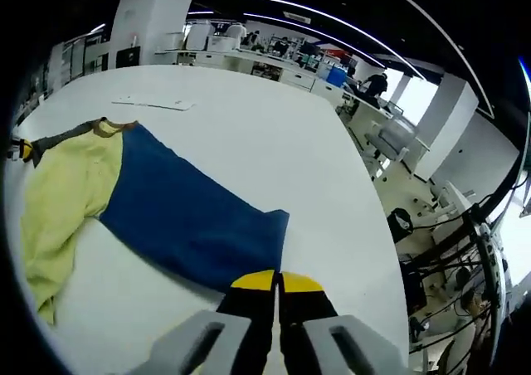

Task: Fold the garment on the visible template until the final outline fits inside the template.

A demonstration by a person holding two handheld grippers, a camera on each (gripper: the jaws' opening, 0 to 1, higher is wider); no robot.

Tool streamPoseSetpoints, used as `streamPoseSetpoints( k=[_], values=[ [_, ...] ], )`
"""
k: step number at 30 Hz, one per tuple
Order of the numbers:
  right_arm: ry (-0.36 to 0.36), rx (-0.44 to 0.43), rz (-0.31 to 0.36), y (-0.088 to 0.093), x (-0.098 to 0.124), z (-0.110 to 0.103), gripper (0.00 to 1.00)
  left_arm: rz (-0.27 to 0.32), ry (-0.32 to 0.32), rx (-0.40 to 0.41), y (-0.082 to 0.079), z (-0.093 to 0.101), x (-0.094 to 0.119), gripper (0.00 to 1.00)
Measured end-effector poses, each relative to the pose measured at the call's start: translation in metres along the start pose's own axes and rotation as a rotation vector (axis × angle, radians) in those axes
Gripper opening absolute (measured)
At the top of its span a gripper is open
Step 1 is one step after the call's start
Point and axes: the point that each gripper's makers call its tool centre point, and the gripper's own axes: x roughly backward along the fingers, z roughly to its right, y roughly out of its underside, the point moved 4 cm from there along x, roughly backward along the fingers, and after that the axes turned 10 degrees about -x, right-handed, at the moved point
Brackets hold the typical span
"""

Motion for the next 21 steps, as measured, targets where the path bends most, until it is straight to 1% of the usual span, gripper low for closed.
streamPoseSetpoints(
  k=[4, 7, 10, 13, 15, 18, 19, 20, 21],
  values=[
    [0.001, 0.004, -0.001, -0.001, 0.0, 0.0, 0.0, -0.004, -0.007, 0.0, 0.001, -0.007, -0.001, 0.0],
    [0.0, 0.001, -0.005, -0.001, 0.001, 0.001, 0.0, -0.004, -0.012, 0.019, 0.0, -0.013, -0.002, 0.0],
    [-0.005, -0.003, -0.01, 0.0, 0.0, 0.0, 0.0, -0.001, -0.008, 0.026, -0.001, -0.013, -0.001, 0.0],
    [-0.01, -0.01, -0.013, 0.0, 0.001, 0.0, 0.0, -0.005, -0.009, 0.014, -0.001, -0.011, -0.001, 0.01],
    [-0.039, -0.017, -0.018, 0.001, 0.0, -0.004, 0.0, -0.001, -0.01, 0.023, 0.0, -0.011, 0.0, 0.03],
    [-0.055, -0.023, -0.023, 0.002, 0.002, -0.006, 0.0, 0.006, 0.002, 0.076, 0.005, -0.008, 0.004, 0.11],
    [-0.06, -0.033, -0.008, 0.0, 0.004, -0.006, 0.02, 0.007, 0.006, 0.084, 0.005, -0.007, 0.007, 0.14],
    [-0.064, -0.039, -0.002, -0.001, 0.005, -0.007, 0.06, 0.011, 0.016, 0.105, 0.006, -0.004, 0.01, 0.19],
    [-0.074, -0.048, -0.002, -0.002, 0.006, -0.008, 0.09, 0.027, 0.028, 0.118, 0.005, -0.002, 0.013, 0.23]
  ],
)
